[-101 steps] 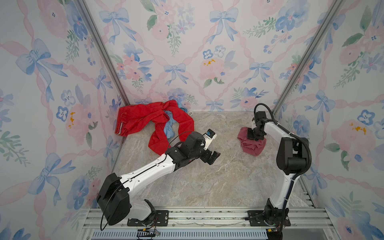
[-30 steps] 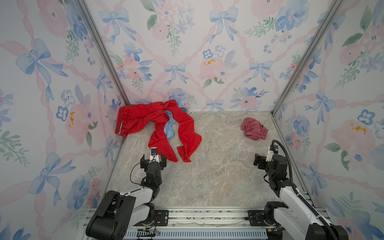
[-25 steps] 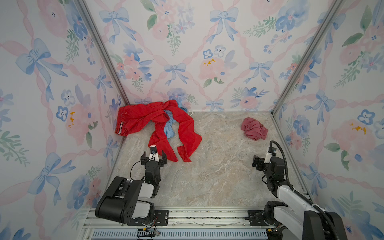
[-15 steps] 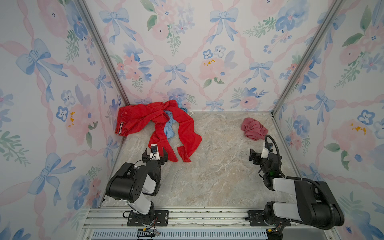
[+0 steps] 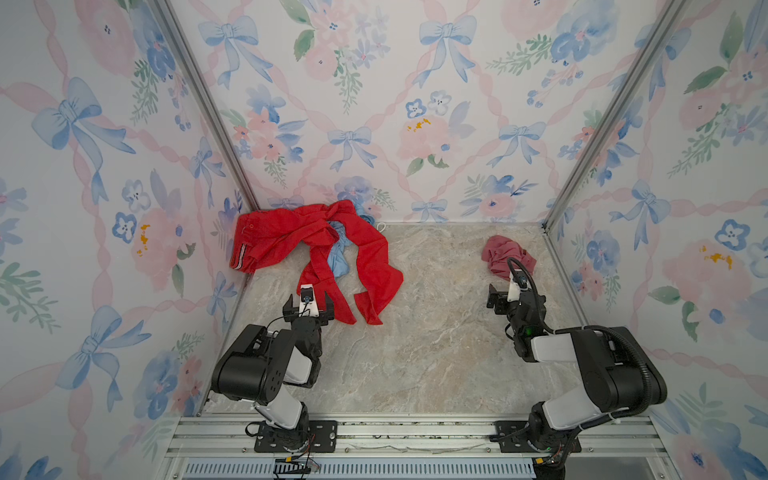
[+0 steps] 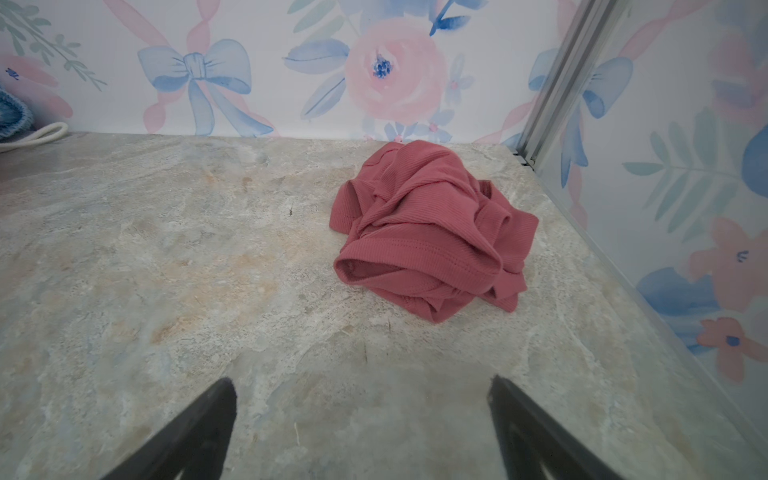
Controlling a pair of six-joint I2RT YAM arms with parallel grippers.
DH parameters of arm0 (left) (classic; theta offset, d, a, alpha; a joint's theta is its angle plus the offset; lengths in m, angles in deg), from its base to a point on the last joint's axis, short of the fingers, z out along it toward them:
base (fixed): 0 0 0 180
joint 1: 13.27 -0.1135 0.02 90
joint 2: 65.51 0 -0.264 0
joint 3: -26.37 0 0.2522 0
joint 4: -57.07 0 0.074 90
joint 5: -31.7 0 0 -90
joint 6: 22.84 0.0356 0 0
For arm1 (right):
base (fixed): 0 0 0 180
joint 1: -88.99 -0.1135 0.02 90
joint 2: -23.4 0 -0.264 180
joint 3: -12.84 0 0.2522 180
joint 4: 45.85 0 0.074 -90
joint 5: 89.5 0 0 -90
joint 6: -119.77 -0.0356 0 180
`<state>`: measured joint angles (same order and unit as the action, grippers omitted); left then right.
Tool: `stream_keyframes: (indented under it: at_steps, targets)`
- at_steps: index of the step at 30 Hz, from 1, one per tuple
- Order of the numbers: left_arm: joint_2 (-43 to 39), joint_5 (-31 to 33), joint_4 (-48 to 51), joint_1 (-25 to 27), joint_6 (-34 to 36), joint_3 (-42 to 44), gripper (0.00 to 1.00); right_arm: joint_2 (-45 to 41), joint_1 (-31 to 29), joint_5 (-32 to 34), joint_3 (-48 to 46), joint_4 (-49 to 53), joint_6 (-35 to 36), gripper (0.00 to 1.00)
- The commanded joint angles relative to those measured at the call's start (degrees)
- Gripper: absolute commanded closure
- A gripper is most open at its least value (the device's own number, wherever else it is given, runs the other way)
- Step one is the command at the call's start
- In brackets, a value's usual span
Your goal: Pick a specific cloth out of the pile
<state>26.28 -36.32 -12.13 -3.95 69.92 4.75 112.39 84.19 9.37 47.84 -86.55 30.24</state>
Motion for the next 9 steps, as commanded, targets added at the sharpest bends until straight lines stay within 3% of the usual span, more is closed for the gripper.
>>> stream_keyframes:
  at_steps: [1,9]
  targets:
    - [-0.44,-0.08,0.19,-0.45,-0.88,-0.71,0.02,-0.05,1.02,-0.7,1.0,1.72,-0.2,0.03]
    - [-1.05,-0.28,2.42,-1.01,-1.74,-1.28,0.02,-0.05,0.81,-0.09,0.83,1.29,-0.1,0.03]
